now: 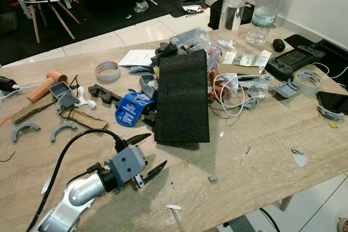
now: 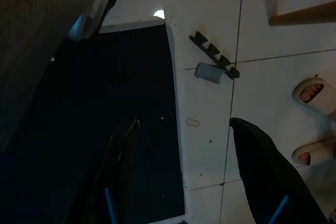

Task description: Picking trash to rubbish bin

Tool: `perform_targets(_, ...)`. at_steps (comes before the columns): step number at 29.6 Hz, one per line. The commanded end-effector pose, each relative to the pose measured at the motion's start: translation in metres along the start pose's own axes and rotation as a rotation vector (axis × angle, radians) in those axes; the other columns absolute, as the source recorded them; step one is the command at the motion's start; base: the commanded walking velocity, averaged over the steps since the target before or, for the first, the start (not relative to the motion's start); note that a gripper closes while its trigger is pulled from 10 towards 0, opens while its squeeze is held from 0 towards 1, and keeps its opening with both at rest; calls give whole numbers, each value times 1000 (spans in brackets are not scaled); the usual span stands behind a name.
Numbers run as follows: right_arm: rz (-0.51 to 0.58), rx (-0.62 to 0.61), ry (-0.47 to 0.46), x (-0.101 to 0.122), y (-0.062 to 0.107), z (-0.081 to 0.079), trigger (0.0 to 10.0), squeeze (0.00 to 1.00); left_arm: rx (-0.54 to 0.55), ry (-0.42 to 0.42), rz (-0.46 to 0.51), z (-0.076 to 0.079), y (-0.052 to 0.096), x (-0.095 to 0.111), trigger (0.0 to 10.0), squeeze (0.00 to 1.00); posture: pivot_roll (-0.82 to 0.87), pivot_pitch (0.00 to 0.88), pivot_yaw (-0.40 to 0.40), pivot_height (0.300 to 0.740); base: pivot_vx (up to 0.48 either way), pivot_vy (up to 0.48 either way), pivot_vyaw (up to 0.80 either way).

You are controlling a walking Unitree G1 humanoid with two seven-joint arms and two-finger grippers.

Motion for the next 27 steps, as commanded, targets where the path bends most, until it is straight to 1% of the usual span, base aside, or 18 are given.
perform_targets(1,-9,8,16,-3,0,-2,10000,0,3,3,-12,9,-1,-3,10000,0,-61,63,26,740,0,0,0)
perform_targets(4,-6,10,22,-1,0,-3,10000,0,55,15,0,10,-8,-2,10000,0,-60,62,22,740,0,0,0)
perform_targets(8,-4,10,25,0,0,-3,10000,0,81,14,16,10,-14,0,10000,0,-60,65,22,740,0,0,0)
perform_targets(12,-2,8,27,1,0,-1,10000,0,99,-16,23,11,-22,1,10000,0,-61,66,16,740,0,0,0)
perform_targets(13,-2,8,27,1,0,-1,10000,0,99,-16,23,11,-22,1,10000,0,-61,66,16,740,0,0,0)
perform_targets(14,-1,6,29,2,0,0,10000,0,105,-29,30,13,-29,2,10000,0,-64,70,14,740,0,0,0)
perform_targets(15,-1,5,29,2,0,1,10000,0,106,-32,32,14,-31,2,10000,0,-64,70,14,740,0,0,0)
perform_targets(21,-3,2,28,1,0,3,10000,0,110,-54,47,22,-41,6,10000,0,-72,72,15,740,0,0,0)
perform_targets(27,-4,0,25,1,0,4,10000,0,150,-92,55,23,-48,8,10000,0,-80,81,12,740,0,0,0)
Point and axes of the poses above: a point about 5 cm out from each wrist's last joint towards the gripper, its own y axis pointing back from the gripper into the wrist, its own x axis along the axis of the wrist's last joint, z = x × y, the point moved 1 cm from there along -y, pointing out of the wrist towards the gripper, and after that the axes turned 4 degrees about -y, right-handed, at the moved point
